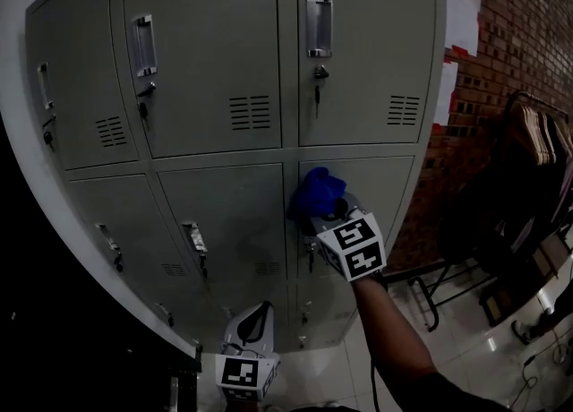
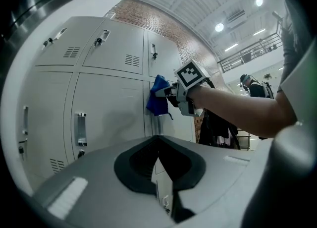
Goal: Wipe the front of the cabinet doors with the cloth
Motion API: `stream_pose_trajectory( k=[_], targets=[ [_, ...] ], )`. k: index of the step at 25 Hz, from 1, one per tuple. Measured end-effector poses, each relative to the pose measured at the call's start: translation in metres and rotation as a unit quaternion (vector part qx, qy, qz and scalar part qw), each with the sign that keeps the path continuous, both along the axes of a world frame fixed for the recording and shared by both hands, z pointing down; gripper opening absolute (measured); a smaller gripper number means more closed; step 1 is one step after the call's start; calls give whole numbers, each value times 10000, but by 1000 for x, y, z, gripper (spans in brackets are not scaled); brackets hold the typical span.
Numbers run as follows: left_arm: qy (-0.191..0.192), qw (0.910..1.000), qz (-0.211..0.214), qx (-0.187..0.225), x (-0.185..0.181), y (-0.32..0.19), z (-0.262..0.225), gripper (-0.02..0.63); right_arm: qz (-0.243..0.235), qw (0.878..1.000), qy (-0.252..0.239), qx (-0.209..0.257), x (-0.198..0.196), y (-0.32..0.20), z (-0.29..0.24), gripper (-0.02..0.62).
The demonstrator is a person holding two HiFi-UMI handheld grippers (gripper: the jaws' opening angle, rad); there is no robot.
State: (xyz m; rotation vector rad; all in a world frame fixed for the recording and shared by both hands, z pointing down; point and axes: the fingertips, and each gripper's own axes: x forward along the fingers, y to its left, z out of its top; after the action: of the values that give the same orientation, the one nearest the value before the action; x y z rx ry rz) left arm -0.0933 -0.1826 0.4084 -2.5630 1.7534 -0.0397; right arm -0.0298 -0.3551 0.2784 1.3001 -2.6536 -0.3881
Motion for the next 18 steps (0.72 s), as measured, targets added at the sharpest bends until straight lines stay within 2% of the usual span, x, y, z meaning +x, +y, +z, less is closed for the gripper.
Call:
stream_pose_trajectory(
  k=[9, 18],
  targets=[
    [36, 9999, -76, -68, -9, -1, 0, 11, 136, 9992, 366, 33, -3, -9, 14, 84],
    [60, 9999, 39, -96, 0, -6, 3, 11, 630, 9976, 276, -67, 53, -20, 19, 83]
  ],
)
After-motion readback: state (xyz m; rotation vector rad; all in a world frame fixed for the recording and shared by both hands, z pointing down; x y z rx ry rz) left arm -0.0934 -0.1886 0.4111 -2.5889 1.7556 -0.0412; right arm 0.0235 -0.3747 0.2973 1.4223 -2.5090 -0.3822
